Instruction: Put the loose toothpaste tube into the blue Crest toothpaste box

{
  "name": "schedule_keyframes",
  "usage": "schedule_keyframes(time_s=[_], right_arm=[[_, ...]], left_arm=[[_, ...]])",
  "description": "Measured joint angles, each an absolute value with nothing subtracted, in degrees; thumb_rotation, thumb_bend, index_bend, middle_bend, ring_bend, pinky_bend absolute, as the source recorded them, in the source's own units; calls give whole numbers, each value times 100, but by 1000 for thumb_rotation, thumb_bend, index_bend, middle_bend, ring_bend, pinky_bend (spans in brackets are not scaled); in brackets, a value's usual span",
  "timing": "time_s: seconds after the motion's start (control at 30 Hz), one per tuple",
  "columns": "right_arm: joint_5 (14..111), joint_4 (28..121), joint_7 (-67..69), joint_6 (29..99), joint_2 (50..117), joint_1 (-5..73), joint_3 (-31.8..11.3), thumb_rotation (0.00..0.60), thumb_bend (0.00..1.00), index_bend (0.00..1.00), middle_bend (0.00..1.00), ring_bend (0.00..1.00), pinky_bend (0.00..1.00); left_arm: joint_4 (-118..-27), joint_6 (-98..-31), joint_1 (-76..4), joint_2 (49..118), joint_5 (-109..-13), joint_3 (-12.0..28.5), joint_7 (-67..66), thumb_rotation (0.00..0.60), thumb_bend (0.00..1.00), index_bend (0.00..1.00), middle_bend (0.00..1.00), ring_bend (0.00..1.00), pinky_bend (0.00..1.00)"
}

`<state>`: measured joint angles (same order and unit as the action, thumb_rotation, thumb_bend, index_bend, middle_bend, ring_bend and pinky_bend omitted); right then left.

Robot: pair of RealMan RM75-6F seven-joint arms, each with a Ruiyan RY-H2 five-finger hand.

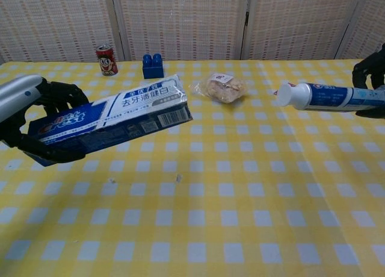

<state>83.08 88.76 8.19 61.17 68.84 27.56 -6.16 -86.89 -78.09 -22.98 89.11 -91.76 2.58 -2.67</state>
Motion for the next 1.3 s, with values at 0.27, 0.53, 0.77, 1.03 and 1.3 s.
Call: schedule_keyframes(time_s=[0.27, 0.53, 0.77, 1.03, 1.3], right_arm=[[7962, 9470, 191, 5812, 6707, 2991, -747, 600, 467, 751, 638, 650, 876], [7627, 9782, -243, 5664, 6775, 3175, -863, 600, 467, 751, 638, 650, 876], [7513, 10000, -415, 5673, 6840, 3253, -914, 600, 467, 751, 638, 650, 876], [7352, 10096, -704, 5639, 7022, 3377, -928, 600, 466, 752, 638, 648, 876], [7189, 10210, -1019, 5663, 7196, 3493, -970, 600, 467, 752, 638, 646, 876]], left_arm=[[-8892, -7709, -2353, 8939, -9201, 246, -526, 600, 202, 689, 754, 604, 677], [-9153, -7593, -2449, 8948, -9269, 249, -832, 600, 202, 689, 754, 604, 677], [-9245, -7549, -2471, 8969, -9277, 227, -938, 600, 202, 689, 754, 604, 677], [-9298, -7529, -2486, 8987, -9284, 222, -997, 600, 202, 689, 754, 604, 677], [-9340, -7497, -2511, 9010, -9298, 215, -1072, 600, 202, 689, 753, 604, 677]])
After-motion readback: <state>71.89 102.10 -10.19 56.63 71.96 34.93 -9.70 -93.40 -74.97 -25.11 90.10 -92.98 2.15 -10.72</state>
